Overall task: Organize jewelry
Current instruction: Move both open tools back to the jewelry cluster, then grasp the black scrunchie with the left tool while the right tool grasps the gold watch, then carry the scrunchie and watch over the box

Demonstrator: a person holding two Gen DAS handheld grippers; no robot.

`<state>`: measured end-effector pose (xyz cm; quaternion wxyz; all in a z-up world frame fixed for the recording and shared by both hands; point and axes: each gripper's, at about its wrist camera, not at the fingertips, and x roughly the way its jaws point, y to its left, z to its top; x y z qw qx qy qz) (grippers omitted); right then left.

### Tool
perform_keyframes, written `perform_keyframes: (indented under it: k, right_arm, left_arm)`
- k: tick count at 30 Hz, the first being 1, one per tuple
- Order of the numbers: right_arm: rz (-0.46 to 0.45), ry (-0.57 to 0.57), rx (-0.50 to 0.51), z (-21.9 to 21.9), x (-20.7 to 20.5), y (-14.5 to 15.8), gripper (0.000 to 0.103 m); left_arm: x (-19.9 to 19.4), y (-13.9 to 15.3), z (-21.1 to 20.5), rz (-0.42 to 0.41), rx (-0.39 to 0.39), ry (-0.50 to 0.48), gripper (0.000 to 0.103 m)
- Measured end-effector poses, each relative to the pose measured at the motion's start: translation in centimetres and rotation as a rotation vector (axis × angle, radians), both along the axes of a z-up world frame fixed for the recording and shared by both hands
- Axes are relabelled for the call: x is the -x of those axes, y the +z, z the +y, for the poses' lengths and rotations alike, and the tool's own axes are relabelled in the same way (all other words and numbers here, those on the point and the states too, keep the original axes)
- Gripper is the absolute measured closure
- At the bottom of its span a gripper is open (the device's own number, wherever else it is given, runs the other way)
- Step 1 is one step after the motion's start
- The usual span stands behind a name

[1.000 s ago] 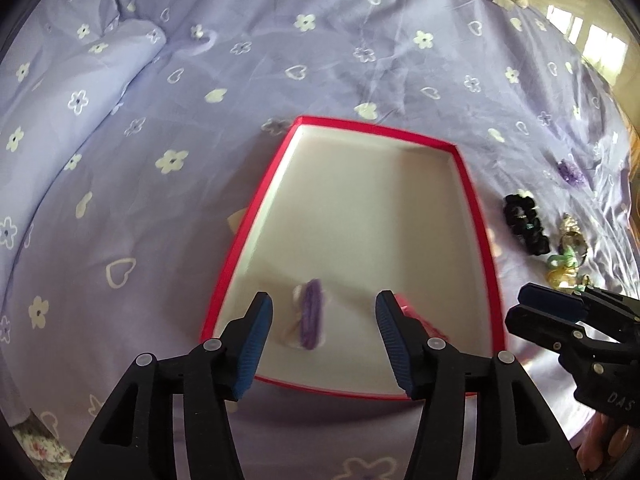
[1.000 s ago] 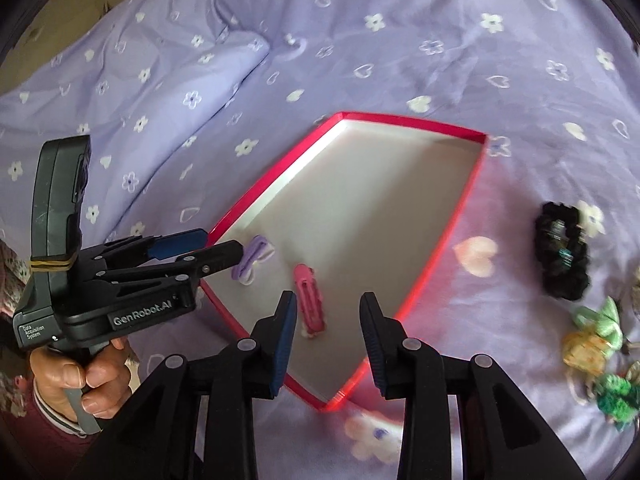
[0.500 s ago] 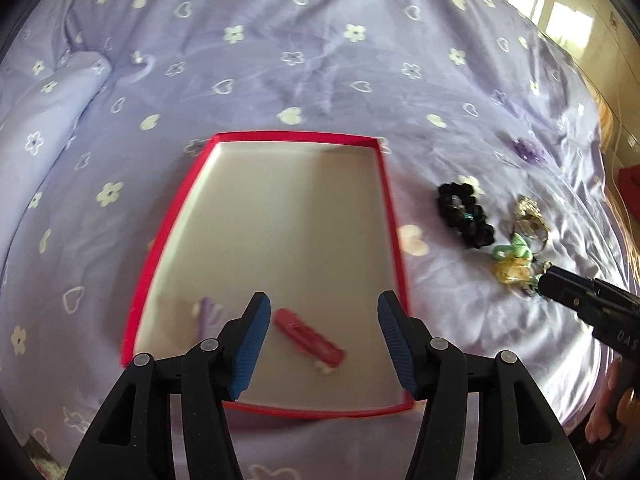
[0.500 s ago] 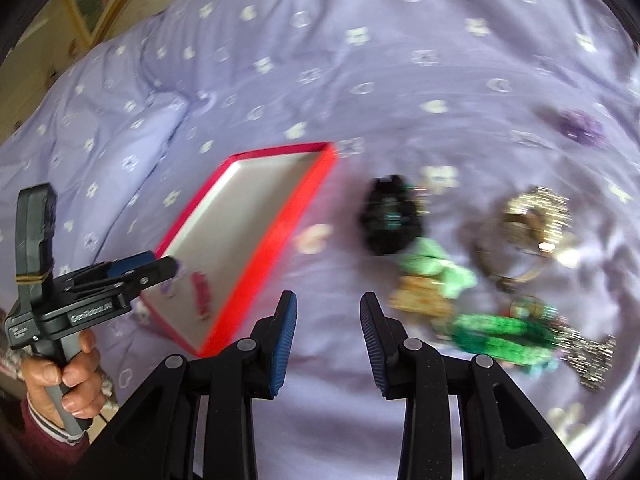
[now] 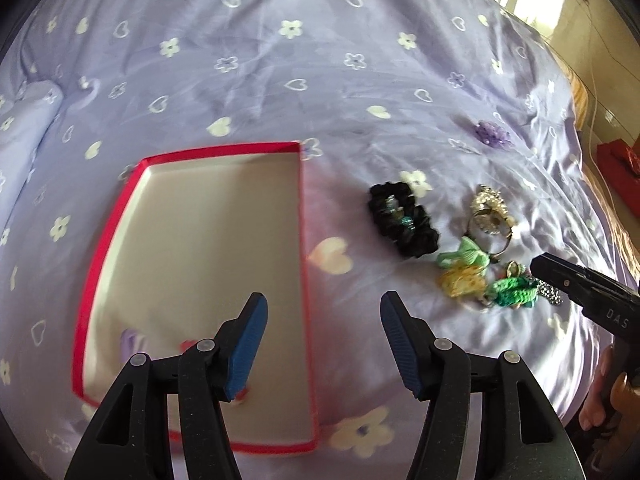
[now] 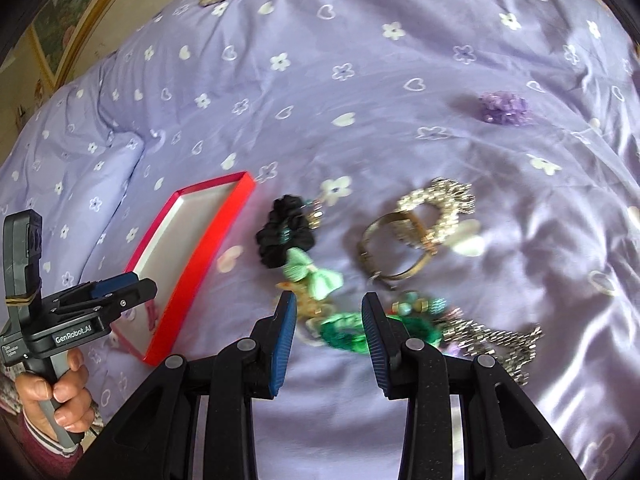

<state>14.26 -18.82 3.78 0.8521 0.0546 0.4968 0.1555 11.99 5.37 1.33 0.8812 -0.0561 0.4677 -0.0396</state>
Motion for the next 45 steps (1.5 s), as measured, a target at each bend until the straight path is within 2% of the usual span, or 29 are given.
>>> perform_keyframes:
  k: [10,14,19,21,22,23,24,25,28,37,45]
  right_arm:
    - [-0.03,-0.048,0.063,-2.6,-3.2,-0.9,0.066]
    - [-0.023,-0.033,0.093,-2.6,-4.7,-1.9,0.066]
    - [-0.001,-0.016,0.11,-2.4,-6.1,-3.3,0.067]
    - [0.008,-0.007,0.114,-2.4,-6.4,-3.9,0.072]
    - [0.01,-0.003,0.121,-2.3,-6.6,-4.1,0.072]
    - [0.01,-0.001,0.126,-2.2,-6.7,-4.3,0.077]
    - [0.01,-0.002,0.133,-2.2,-6.7,-4.4,0.086]
    - [0.007,-0.007,0.135,-2.2,-6.7,-4.5,0.086]
    - [0.0,-0.011,0.126,-2.5,-6.6,-4.4,0.09]
    - [-0.031,-0.003,0.071,-1.7,-5.6,-2.5,0.093]
    - [-0.048,0.052,0.03,1.3,-4.9,-0.9,0.093]
  left_arm:
    - [-5.6,-1.5,-2.8,0.024,0.033,-0.04,0.044]
    - [-8.6,-3.1,-3.1,0.067,0.075,-0.03,0.044]
    - [-11.3,-5.3,-3.9,0.118,0.083,-0.032,0.046]
    - [-12.1,-6.4,-4.3,0.135,0.086,-0.042,0.047]
    - [-12.3,-6.6,-4.4,0.139,0.088,-0.044,0.054]
    - [-12.6,-7.1,-4.6,0.145,0.097,-0.054,0.062]
    - [-12.8,-7.4,-4.7,0.152,0.111,-0.062,0.079]
    - [-12.9,-7.6,-4.7,0.156,0.127,-0.071,0.087]
    - [-12.8,-7.3,-5.0,0.129,0.116,-0.084,0.094]
    - [-9.8,-4.5,-4.2,0.037,0.122,-0.088,0.096]
    - [-5.4,-1.2,-0.8,-0.034,0.144,-0.048,0.096]
